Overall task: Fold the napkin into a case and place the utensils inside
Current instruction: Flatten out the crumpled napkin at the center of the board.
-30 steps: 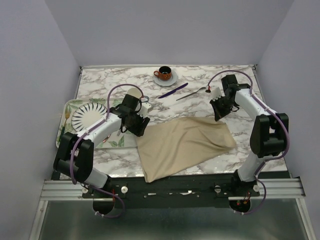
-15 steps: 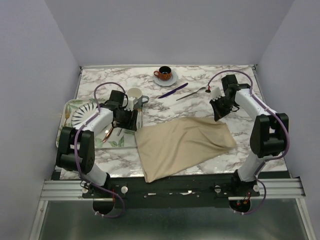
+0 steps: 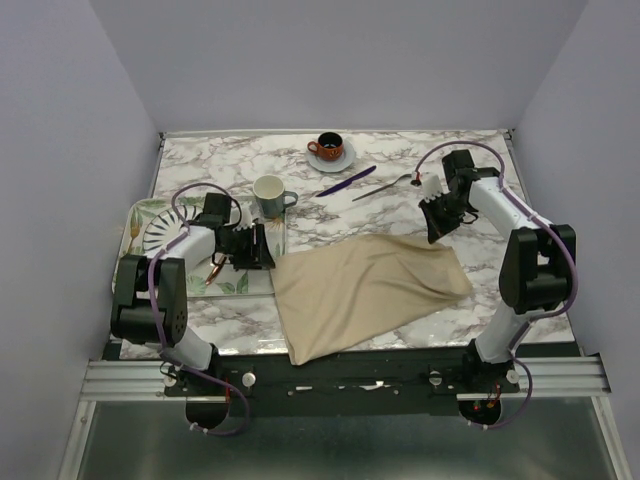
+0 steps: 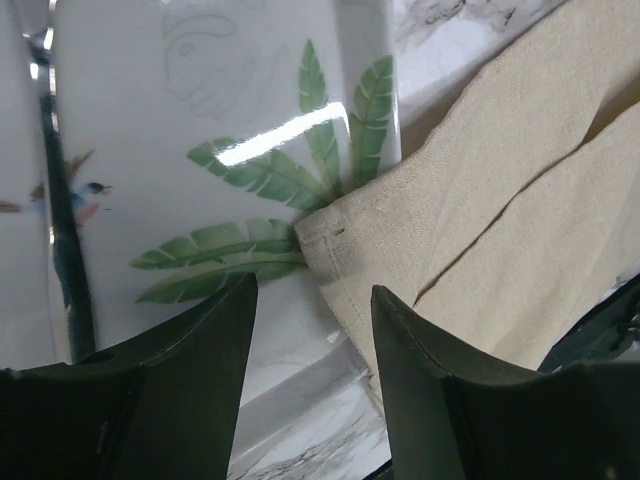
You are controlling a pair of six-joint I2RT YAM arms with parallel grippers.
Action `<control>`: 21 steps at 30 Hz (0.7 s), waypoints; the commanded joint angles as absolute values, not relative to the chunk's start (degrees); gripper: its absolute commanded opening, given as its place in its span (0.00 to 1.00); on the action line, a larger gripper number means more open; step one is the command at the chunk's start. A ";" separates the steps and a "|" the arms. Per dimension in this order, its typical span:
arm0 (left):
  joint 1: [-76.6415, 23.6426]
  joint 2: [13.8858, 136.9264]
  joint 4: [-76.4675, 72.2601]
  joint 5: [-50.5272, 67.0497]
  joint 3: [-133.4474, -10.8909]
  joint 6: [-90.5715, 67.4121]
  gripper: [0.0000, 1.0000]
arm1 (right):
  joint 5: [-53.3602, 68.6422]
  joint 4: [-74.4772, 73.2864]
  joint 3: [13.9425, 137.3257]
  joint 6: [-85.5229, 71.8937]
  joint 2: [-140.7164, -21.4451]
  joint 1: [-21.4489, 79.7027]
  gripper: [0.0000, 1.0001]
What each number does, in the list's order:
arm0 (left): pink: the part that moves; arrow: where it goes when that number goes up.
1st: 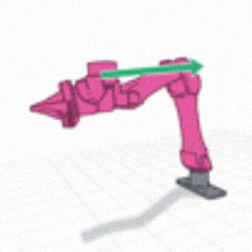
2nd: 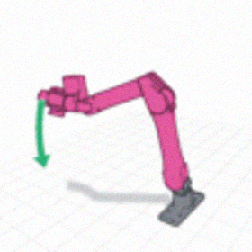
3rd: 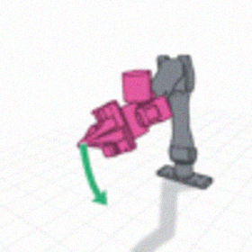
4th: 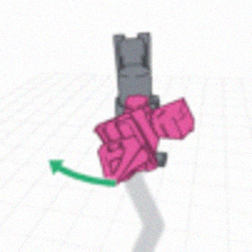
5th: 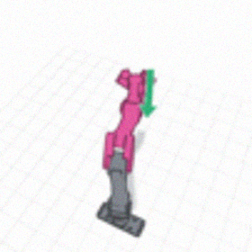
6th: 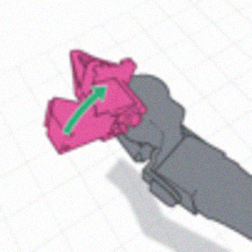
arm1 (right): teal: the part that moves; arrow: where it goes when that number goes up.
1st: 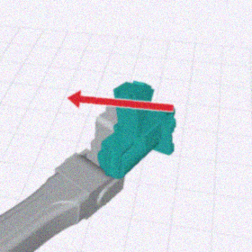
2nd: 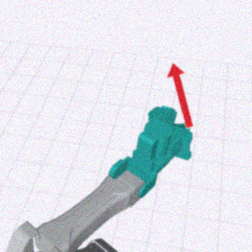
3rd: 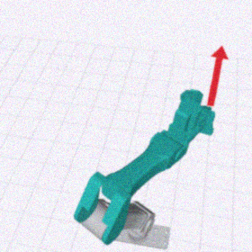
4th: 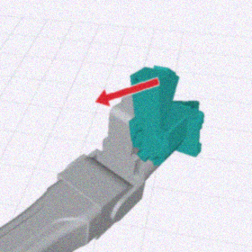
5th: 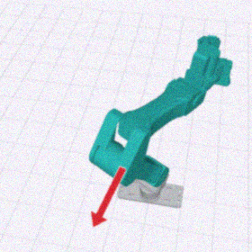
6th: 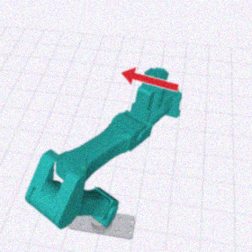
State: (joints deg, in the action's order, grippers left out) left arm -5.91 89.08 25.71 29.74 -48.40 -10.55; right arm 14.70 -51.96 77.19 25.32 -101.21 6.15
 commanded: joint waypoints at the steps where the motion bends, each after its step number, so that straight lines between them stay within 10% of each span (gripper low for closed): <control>1: -2.73 90.70 21.98 34.45 -47.29 -14.32 0.63 | 16.00 -52.82 78.57 24.35 -102.30 6.15 0.01; 21: -1.05 99.14 15.73 44.91 -45.35 -19.34 0.55 | 15.47 -53.79 79.63 23.91 -103.62 6.15 0.01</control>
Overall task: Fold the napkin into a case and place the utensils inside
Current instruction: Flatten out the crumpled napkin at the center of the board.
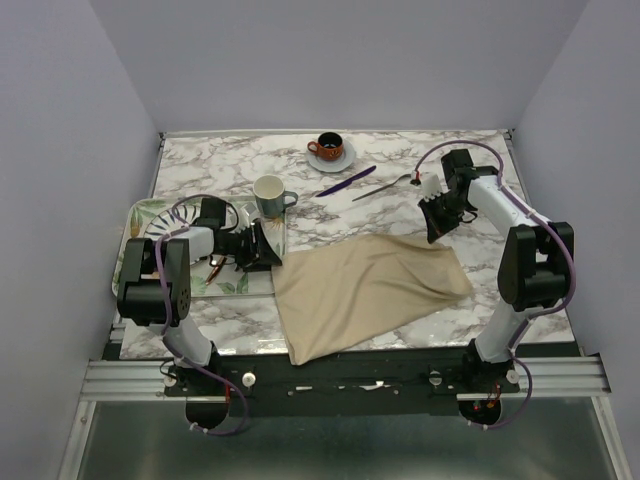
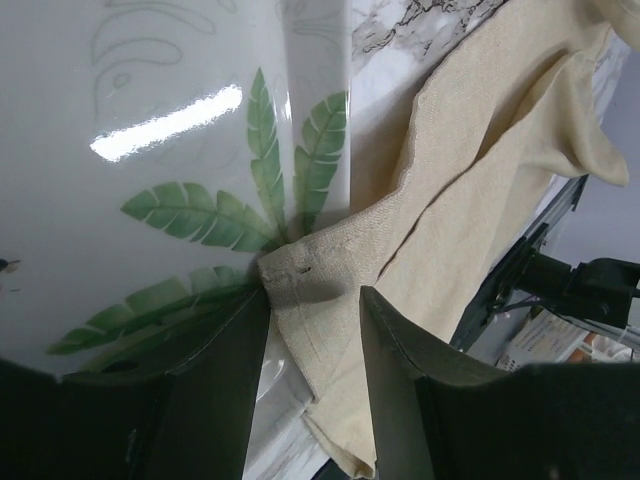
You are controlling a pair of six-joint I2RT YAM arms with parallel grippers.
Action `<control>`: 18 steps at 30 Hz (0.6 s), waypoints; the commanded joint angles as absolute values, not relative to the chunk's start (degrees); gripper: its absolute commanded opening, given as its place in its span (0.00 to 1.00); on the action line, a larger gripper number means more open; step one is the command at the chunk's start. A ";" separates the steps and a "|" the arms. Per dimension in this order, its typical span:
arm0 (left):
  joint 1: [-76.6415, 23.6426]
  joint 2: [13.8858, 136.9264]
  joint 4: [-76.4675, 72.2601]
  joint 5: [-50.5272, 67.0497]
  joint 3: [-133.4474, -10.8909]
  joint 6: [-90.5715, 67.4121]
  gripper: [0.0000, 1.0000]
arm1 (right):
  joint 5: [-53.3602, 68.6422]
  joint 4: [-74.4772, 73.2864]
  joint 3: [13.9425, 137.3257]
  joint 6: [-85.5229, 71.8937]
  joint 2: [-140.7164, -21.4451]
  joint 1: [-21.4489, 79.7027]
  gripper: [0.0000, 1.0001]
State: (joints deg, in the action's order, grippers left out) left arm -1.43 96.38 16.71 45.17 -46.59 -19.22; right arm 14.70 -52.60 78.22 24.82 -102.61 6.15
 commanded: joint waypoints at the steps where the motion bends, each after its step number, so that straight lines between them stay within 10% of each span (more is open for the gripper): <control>1: -1.05 99.23 15.47 45.00 -45.44 -19.25 0.54 | 15.38 -53.88 79.72 23.91 -103.62 6.15 0.01; 7: -0.88 98.00 11.61 45.52 -44.65 -21.35 0.43 | 15.38 -54.40 79.98 23.91 -103.45 6.15 0.01; 14: -0.88 93.27 10.37 45.61 -43.86 -21.27 0.01 | 15.03 -54.67 79.80 24.08 -102.57 6.06 0.01; 18: -0.88 87.64 12.12 45.53 -44.29 -20.22 0.00 | 14.86 -55.37 79.89 24.52 -100.73 5.45 0.01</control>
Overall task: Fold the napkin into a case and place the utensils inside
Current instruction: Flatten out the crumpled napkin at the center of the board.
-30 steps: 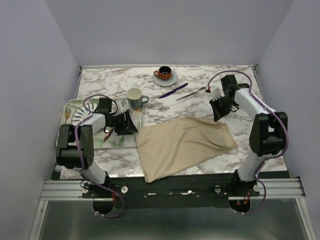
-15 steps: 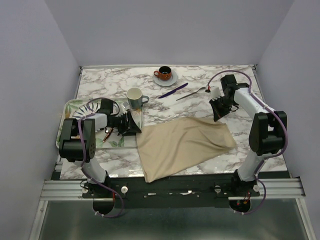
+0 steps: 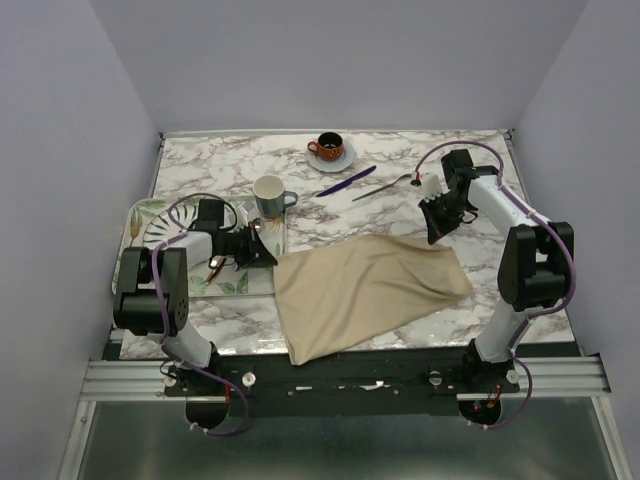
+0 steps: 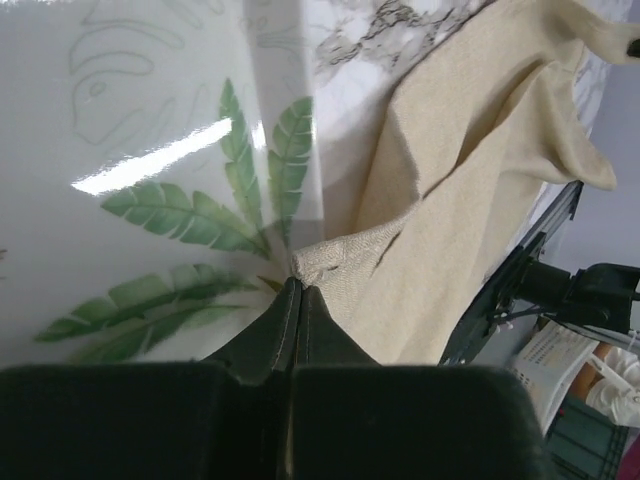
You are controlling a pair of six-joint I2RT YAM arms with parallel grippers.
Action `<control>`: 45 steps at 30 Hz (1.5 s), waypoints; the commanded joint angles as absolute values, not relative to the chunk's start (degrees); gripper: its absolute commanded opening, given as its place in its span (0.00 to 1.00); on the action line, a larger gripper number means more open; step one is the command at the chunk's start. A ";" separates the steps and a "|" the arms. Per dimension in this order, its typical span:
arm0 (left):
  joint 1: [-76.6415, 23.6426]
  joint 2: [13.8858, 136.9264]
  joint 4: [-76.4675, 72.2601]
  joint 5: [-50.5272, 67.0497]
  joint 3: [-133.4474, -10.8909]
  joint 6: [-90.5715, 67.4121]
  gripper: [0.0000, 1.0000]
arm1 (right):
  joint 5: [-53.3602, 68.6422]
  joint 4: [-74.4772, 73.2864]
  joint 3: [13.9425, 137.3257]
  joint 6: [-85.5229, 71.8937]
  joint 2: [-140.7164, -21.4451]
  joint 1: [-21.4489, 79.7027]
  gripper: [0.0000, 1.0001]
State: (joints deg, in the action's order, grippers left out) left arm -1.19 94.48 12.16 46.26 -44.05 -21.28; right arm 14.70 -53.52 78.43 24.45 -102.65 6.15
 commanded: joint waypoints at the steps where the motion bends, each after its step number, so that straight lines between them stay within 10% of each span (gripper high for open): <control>1: -0.97 86.15 13.43 45.35 -45.08 -19.87 0.00 | 14.94 -55.89 80.15 24.70 -100.11 5.19 0.01; 24: -18.02 63.64 29.44 28.75 -83.75 3.60 0.00 | 8.44 -48.87 93.25 22.85 -61.45 -4.13 0.01; 45: -18.11 52.30 34.98 41.04 -93.87 -4.65 0.00 | 5.18 -52.64 102.12 26.19 -39.64 -4.13 0.01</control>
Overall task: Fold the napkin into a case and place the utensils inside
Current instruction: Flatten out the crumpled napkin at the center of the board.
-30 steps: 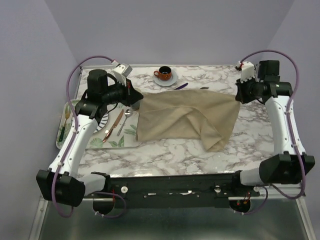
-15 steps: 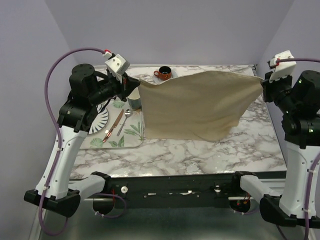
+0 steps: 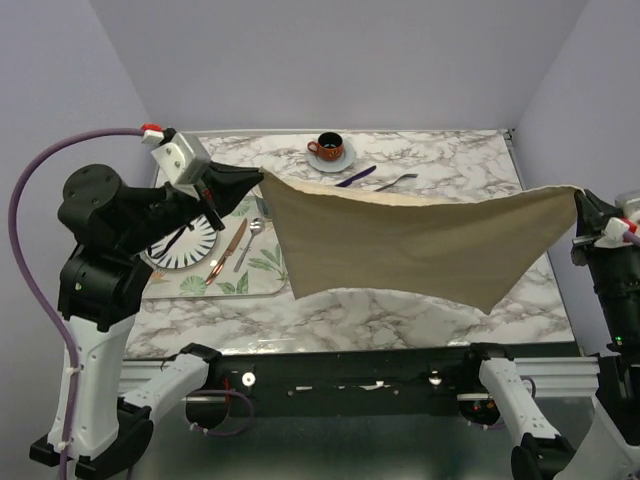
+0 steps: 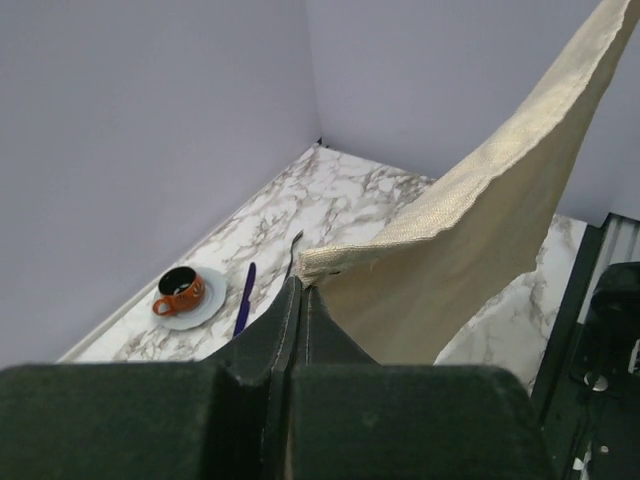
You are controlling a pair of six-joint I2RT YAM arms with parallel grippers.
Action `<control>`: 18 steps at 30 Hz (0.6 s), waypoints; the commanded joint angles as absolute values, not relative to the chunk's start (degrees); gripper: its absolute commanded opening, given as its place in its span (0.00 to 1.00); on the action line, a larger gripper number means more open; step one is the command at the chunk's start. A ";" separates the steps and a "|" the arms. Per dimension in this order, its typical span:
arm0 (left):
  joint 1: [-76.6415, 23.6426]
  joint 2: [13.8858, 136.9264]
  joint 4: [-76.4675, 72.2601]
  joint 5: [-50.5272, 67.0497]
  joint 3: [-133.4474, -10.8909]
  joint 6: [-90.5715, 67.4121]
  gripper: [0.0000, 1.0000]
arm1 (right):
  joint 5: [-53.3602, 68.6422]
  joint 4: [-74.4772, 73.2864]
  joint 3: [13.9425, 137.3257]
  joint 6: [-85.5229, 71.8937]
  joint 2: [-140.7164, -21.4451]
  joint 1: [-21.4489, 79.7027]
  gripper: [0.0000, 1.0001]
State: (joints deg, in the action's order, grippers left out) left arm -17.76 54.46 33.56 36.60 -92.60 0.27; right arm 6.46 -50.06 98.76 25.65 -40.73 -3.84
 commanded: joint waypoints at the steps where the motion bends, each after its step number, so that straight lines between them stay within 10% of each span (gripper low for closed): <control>1: -18.11 52.12 35.59 41.22 -94.04 -4.75 0.00 | 5.19 -53.78 103.00 25.93 -39.73 -4.13 0.01; 18: -18.11 60.09 25.15 27.36 -73.05 -13.54 0.00 | -6.94 -33.94 74.38 30.93 -46.39 -4.13 0.01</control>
State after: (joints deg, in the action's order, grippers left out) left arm -18.13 54.89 30.65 36.69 -80.29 -11.16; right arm -2.22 -44.47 83.07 27.46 -42.17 -3.86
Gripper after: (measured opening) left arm 0.007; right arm 0.016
